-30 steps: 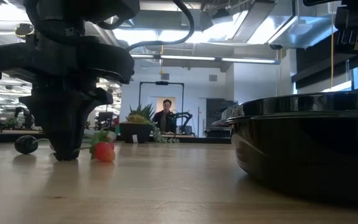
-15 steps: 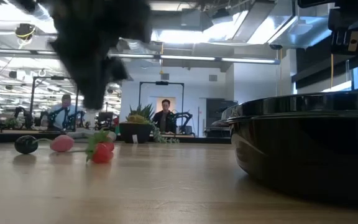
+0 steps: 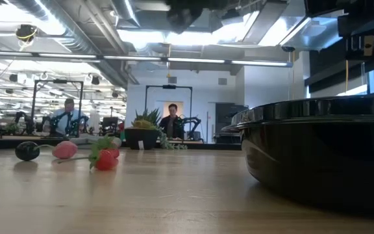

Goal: Pick and placing Produce into tupperware
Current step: Put the blue blueberry into the black bin

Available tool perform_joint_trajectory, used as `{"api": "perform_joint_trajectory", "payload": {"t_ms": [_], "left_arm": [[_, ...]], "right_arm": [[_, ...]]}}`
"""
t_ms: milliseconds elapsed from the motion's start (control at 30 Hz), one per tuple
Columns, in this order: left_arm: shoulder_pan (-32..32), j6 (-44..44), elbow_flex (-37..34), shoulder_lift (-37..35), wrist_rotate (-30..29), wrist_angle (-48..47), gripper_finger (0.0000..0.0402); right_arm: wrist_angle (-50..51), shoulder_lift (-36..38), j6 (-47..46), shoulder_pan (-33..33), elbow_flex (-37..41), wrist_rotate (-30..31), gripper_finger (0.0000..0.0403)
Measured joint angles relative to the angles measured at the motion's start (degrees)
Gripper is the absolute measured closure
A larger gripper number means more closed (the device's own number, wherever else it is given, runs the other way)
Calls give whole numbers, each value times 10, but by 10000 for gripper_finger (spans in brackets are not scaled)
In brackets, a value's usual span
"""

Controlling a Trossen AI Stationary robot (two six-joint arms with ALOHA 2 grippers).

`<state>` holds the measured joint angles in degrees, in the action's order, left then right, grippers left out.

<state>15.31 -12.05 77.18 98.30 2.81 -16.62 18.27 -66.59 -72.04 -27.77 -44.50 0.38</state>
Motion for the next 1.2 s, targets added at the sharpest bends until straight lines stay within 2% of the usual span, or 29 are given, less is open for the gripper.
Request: {"api": "perform_joint_trajectory", "payload": {"t_ms": [100,333,533,700,967,1067,1200], "left_arm": [[-5,20,2,0,-26,53,373],[-10,47,2,26,-53,180,384],[-10,20,2,87,-52,325,373],[-5,-22,24,160,-49,393,380],[15,-44,179,316,-46,404,367],[18,-44,235,353,-46,378,368],[17,-43,273,388,-47,348,378]], "right_arm": [[0,0,-29,6,0,-19,256],[15,0,-90,10,0,-182,255],[60,2,-102,10,0,-289,256],[106,20,-124,10,0,-379,256],[148,55,-120,10,0,-394,256],[148,58,-119,10,0,-395,256],[149,59,-117,10,0,-395,256]]}}
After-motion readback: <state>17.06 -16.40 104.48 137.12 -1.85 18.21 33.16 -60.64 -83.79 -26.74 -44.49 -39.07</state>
